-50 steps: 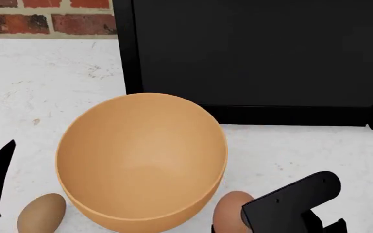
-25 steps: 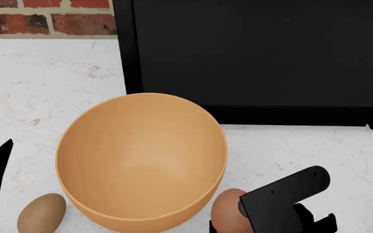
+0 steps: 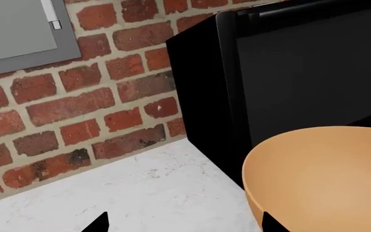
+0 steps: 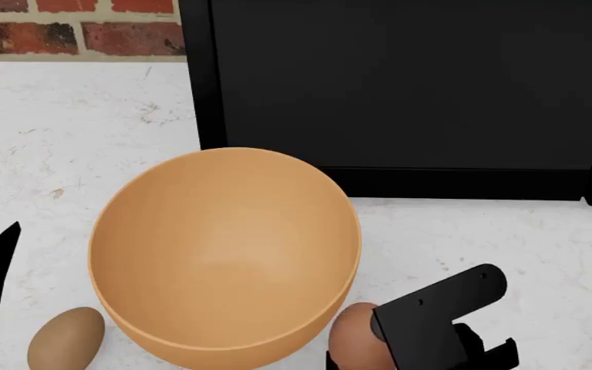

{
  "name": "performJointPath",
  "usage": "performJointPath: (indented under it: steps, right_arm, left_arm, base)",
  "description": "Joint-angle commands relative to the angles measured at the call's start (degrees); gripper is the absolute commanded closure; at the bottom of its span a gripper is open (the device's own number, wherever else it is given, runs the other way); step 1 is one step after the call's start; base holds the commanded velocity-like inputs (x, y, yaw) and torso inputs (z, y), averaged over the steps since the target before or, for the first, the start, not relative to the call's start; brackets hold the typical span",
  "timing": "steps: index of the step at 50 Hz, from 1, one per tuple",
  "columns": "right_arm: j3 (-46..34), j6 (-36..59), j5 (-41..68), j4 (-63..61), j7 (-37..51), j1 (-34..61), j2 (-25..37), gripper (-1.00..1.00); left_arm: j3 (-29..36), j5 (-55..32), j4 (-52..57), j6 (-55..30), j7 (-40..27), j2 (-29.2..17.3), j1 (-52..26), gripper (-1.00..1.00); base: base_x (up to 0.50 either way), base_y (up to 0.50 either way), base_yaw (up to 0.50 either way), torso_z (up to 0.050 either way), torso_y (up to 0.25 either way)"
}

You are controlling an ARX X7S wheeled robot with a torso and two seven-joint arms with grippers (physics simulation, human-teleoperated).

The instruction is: Place the eggs and milk next to the bowl.

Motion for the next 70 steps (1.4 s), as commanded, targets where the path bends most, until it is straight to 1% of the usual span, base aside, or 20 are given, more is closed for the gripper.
performJointPath:
  steps: [1,17,51,68,69,70]
  right_arm:
    - [-1.60,-2.05,-2.80,1.37,-2.23,-0.86,-0.04,1.00]
    - [-2.81,-4.86,-4.69,2.73,-3.73,-2.73,0.12,1.00]
    - [-5.93,-9.41,-8.43,8.12,-7.28,-3.14,-1.01,1.00]
    - [-5.95,-8.90,-7.53,8.04,-6.90,-3.22,-0.94,1.00]
    - [-6.11,-8.69,-7.42,7.99,-6.93,-3.18,-0.94,-1.00]
    - [-6.12,-8.69,-7.44,7.98,-6.86,-3.15,-0.95,-1.00]
  left_arm:
    - [0.29,0.43,-0.16,0.15,0.03,-0.02,0.07,-1.00]
    - [0.37,0.27,0.44,-0.23,-0.32,-0.27,0.15,-1.00]
    - [0.66,0.77,0.06,0.10,-0.21,-0.42,0.35,-1.00]
    - [0.74,0.81,0.43,-0.07,-0.52,-0.58,0.51,-1.00]
    - [0.73,0.78,0.43,-0.10,-0.55,-0.59,0.51,-1.00]
    - [0.69,0.75,0.48,-0.12,-0.58,-0.63,0.54,-1.00]
  base:
    - [0.00,0.00,0.00,0.000,0.000]
    - [0.00,0.00,0.00,0.000,0.000]
    - [0.00,0.00,0.00,0.000,0.000]
    - [0.00,0.00,0.00,0.000,0.000]
    - [0.00,0.00,0.00,0.000,0.000]
    - [0.00,0.00,0.00,0.000,0.000]
